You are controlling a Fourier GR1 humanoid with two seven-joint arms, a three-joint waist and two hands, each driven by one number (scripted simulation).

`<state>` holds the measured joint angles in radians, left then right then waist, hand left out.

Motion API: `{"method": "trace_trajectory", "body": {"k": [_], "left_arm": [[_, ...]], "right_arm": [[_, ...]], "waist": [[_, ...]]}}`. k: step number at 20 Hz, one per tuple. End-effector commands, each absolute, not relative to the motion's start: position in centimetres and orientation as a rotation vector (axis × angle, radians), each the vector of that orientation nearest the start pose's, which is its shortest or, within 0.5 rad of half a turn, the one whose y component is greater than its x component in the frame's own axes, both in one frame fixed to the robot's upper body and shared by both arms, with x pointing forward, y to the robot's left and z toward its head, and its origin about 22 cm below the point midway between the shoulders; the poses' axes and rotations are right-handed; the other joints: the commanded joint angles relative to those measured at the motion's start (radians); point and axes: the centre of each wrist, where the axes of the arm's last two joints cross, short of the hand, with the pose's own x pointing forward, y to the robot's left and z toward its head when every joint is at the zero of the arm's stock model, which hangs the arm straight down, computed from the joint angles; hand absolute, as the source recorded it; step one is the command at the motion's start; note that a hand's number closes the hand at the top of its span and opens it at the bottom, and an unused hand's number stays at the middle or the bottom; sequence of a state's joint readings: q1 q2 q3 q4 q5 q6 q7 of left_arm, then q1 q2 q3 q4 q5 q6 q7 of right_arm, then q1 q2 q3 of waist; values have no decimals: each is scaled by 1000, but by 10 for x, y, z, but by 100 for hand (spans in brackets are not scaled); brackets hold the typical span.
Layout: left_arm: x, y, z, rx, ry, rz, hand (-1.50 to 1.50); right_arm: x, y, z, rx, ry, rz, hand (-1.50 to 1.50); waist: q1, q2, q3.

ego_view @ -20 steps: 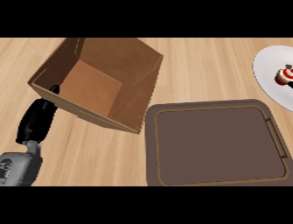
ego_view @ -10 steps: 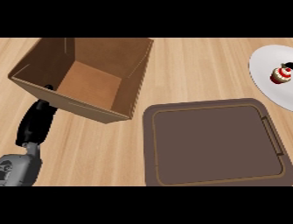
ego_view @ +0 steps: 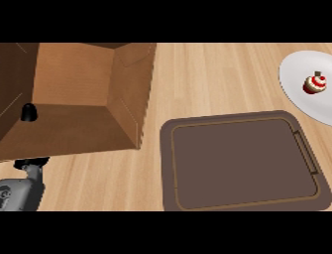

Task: Pick the cupcake from the tray and place it in the plate

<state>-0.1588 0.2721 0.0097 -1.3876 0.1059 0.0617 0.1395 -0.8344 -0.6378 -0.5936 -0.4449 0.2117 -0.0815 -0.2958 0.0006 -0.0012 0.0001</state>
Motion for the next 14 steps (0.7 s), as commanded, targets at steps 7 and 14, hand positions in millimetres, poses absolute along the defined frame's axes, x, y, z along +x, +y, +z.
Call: {"method": "trace_trajectory", "body": {"k": [7,14], "left_arm": [[286,287,31,178,-1405,-90,0],[280,285,24,159,-1429,-98,0]], "right_arm": [[323,-508,86,-670,-1688,-188,-150],[293,-542,89,-724,-1681,-199,-150]], "waist": [[7,3,1],[17,8,2]]}}
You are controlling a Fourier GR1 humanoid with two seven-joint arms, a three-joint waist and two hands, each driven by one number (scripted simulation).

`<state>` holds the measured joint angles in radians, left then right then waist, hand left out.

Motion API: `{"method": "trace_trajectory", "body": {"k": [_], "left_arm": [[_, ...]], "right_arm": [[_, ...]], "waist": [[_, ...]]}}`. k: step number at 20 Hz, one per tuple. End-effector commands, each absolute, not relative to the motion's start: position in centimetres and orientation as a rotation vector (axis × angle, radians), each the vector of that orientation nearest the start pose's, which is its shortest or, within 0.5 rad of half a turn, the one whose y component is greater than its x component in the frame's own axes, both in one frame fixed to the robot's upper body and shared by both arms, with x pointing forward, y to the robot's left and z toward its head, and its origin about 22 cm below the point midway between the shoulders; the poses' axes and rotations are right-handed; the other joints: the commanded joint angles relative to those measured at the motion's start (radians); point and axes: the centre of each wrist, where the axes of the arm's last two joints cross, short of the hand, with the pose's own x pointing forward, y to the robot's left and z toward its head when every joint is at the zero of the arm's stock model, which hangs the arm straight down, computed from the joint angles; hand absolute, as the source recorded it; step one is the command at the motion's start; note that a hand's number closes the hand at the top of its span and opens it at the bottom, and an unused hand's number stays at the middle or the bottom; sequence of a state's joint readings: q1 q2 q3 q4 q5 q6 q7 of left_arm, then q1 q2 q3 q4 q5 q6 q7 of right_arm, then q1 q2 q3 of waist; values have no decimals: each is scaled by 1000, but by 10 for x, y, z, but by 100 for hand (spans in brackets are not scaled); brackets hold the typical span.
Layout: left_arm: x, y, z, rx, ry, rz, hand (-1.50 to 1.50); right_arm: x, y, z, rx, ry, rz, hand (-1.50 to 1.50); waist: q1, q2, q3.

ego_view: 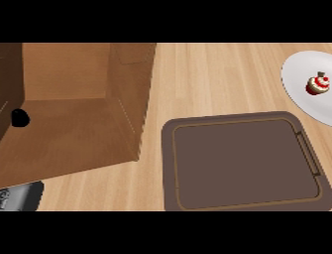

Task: Pick the cupcake from the tray and place it in the plate

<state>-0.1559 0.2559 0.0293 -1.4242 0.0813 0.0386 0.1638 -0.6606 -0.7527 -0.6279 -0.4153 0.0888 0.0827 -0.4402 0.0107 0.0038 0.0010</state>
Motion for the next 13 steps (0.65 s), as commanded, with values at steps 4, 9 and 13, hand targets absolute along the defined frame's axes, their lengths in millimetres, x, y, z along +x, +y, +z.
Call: {"method": "trace_trajectory", "body": {"k": [4,9,13], "left_arm": [[284,280,19,151,-1412,-91,0],[296,280,6,177,-1400,-87,0],[281,281,12,187,-1418,-80,0]], "right_arm": [[285,-545,77,-741,-1646,-190,-150],[287,-550,91,-744,-1599,-180,-150],[273,-551,73,-740,-1585,-152,-150]], "waist": [[5,3,1],[2,4,1],[-2,-2,0]]}}
